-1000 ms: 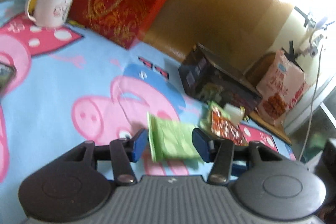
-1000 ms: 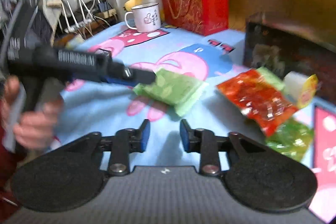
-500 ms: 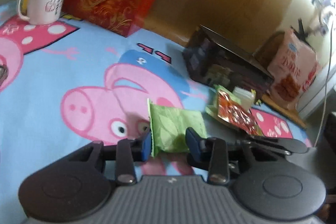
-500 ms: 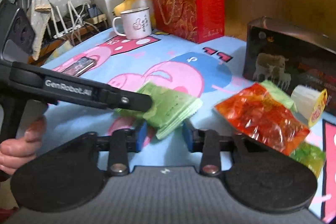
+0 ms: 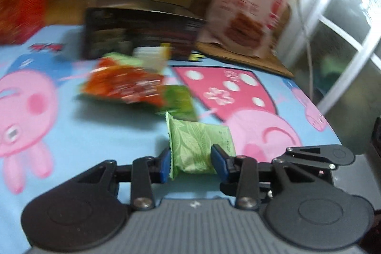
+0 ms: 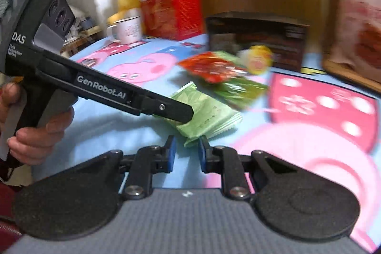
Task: Organize snacks
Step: 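Carry the light green packet into the black tin box and release it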
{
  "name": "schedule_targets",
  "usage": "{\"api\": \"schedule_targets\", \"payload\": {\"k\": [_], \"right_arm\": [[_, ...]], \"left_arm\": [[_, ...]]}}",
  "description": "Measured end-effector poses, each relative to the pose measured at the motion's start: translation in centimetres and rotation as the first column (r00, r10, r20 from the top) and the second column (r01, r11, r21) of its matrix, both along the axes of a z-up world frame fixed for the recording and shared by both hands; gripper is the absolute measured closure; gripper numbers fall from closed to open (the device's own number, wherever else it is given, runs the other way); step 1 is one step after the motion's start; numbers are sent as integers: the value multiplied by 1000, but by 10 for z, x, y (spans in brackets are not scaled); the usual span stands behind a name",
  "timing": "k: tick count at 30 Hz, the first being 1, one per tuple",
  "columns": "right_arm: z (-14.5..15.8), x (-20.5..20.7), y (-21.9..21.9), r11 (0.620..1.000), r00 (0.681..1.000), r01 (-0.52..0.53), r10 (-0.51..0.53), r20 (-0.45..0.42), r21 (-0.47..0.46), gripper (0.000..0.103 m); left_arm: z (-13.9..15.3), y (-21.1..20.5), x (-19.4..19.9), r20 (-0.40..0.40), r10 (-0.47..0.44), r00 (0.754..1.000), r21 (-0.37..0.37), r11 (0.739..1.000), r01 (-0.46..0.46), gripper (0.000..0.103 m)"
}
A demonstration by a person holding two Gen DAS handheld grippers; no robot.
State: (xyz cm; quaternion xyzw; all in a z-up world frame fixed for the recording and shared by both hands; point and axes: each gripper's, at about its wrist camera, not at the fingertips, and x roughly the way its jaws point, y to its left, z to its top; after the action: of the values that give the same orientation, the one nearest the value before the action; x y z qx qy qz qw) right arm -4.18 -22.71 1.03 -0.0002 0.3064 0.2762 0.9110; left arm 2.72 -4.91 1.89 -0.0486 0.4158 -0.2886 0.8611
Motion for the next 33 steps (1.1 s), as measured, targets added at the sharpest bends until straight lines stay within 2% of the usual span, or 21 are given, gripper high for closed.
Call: {"api": "schedule_targets", "payload": {"k": [5, 7, 8, 12, 15, 19, 20, 21, 23, 28, 33], "right_arm": [[-3, 1, -34, 988, 987, 153, -152, 49, -15, 77], [-4, 1, -45, 981, 979, 194, -192, 64, -27, 65], [-5, 2, -47, 978, 976, 207, -205, 69, -23, 55], [-11, 4, -47, 983, 981, 185, -184, 53, -11, 45], [-16, 1, -39, 987, 986, 154, -150, 78, -41, 42], [-14, 4, -31, 989, 988, 134, -129, 87, -57, 46], [-14, 5, -30, 989, 988, 135, -129, 89, -62, 56], [-13, 6, -29, 989, 987, 135, -129, 93, -62, 70], [-12, 9, -29, 989, 986, 141, -136, 93, -53, 80], [5, 20, -28, 986, 973, 167, -164, 164, -4, 80], [32, 61, -24, 986, 955, 156, -165, 247, 55, 80]], "left_arm": [[-2, -47, 17, 10, -62, 998, 41, 997, 62, 65], [-2, -59, 23, 19, -66, 998, 66, 996, 64, 62], [-1, -61, 26, 27, -62, 998, 79, 995, 60, 61], [1, -62, 32, 36, -48, 998, 110, 993, 44, 58], [0, -59, 34, 36, -43, 998, 118, 992, 39, 55], [-1, -59, 36, 28, -59, 998, 110, 992, 55, 57], [0, -60, 37, 21, -68, 997, 100, 993, 65, 60], [1, -61, 37, 22, -70, 997, 98, 993, 68, 64], [7, -61, 36, 34, -77, 996, 98, 993, 73, 67], [33, -48, 45, 103, -56, 993, 56, 997, 50, 67], [67, -34, 75, 186, 22, 982, 8, 1000, -24, 67]]}}
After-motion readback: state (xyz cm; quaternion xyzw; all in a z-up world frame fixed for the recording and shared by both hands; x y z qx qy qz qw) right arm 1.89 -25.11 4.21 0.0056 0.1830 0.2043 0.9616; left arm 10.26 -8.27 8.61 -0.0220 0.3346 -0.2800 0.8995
